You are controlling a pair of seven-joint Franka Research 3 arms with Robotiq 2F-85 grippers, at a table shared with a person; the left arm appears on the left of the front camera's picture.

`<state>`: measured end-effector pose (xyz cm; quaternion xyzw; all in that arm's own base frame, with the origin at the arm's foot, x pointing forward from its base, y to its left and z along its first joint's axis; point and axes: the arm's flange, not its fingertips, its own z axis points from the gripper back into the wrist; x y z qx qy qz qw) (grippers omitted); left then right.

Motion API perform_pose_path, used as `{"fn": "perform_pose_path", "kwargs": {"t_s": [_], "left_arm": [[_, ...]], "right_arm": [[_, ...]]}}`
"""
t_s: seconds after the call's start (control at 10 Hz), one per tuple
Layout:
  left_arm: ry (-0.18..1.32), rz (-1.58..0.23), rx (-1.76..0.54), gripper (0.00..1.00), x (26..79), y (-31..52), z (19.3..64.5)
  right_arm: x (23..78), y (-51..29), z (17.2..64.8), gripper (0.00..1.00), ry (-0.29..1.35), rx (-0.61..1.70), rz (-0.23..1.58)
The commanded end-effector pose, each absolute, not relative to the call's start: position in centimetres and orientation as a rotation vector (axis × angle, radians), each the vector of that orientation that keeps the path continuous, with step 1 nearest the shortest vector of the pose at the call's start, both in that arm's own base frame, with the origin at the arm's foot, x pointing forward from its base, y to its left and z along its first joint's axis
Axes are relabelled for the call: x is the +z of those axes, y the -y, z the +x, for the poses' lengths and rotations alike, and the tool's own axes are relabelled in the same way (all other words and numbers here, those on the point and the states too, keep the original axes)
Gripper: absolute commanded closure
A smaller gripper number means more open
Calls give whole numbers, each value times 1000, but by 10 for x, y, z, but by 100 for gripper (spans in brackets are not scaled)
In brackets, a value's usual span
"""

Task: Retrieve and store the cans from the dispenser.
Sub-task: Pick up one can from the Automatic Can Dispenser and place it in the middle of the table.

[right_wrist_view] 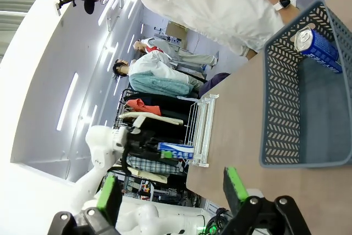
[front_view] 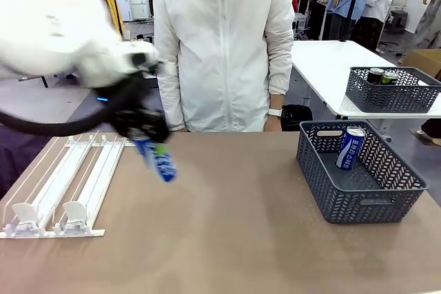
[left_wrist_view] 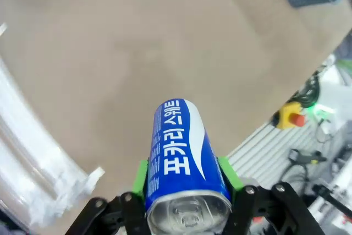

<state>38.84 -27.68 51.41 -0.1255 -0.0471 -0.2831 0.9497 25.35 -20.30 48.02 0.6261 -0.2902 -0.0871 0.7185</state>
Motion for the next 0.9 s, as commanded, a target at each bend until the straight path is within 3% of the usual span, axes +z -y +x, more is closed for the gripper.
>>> {"fn": "perform_pose_path", "kwargs": {"t_s": [0.0,0.4,0.8], "left_arm": [[52,-173,-594,100,504,334,446],[5,-61,-578,100,417,435,475],[5,-38,-568,100,390,447,474]], "right_arm": [[482,203,255,0,672,-176,1393],[482,203,255,0,672,-176,1393],[482,203,255,0,672,-176,1393]]}}
